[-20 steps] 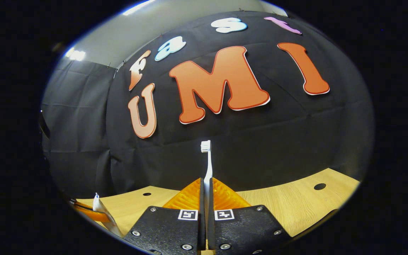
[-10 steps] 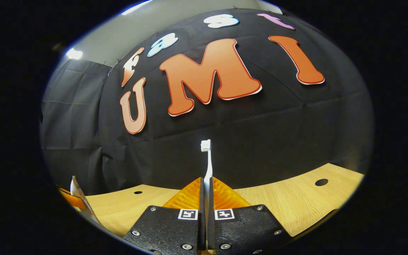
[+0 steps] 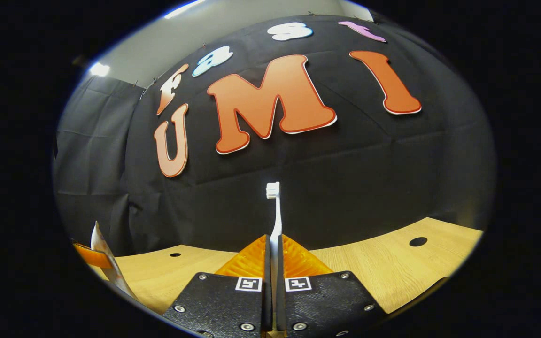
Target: Put the toothbrush and toothpaste on the desktop into the cup, then pick up the cup and place it on the coaster on the desktop.
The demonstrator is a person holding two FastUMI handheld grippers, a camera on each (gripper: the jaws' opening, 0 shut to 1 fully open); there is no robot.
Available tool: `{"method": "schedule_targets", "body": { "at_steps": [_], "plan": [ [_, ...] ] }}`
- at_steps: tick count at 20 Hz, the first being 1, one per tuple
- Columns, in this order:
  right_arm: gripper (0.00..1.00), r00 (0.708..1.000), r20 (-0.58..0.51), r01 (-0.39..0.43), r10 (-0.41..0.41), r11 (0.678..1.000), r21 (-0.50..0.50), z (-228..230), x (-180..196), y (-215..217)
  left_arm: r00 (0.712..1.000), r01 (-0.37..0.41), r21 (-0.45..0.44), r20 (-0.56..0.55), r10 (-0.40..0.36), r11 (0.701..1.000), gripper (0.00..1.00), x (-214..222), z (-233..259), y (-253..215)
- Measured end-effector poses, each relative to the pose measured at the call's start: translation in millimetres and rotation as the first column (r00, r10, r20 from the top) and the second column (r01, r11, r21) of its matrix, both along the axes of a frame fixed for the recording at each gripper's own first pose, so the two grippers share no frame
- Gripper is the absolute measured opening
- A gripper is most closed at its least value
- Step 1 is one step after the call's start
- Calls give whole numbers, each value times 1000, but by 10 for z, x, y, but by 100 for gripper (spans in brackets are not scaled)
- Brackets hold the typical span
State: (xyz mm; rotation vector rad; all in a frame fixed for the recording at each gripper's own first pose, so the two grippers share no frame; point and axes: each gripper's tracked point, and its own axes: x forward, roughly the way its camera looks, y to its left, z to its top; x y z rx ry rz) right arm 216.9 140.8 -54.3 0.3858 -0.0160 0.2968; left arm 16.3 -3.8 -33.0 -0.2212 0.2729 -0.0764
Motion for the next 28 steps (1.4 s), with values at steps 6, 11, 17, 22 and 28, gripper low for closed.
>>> {"method": "schedule_targets", "body": {
  "at_steps": [6, 11, 17, 22, 28],
  "plan": [
    [5, 1000, -17, 19, -20, 998, -61, -114, -133, -80, 998, 37, 1, 44, -37, 999, 12, 160, 84, -275],
    [6, 997, -62, 37, -41, 997, -68, -243, -202, -196, 987, 47, -12, 152, -45, 999, 11, 394, 233, -482],
    [6, 994, -101, 39, -43, 998, -47, -320, -349, -403, 973, 62, -39, 227, -51, 997, 11, 677, 282, -711],
    [30, 990, -140, 16, -25, 998, -65, -418, -494, -515, 957, 74, -80, 285, -48, 994, 11, 843, 359, -853],
    [50, 990, -138, 19, -32, 995, -95, -379, -674, -680, 938, 95, -21, 338, -83, 995, 11, 1030, 487, -1126]
  ]
}}
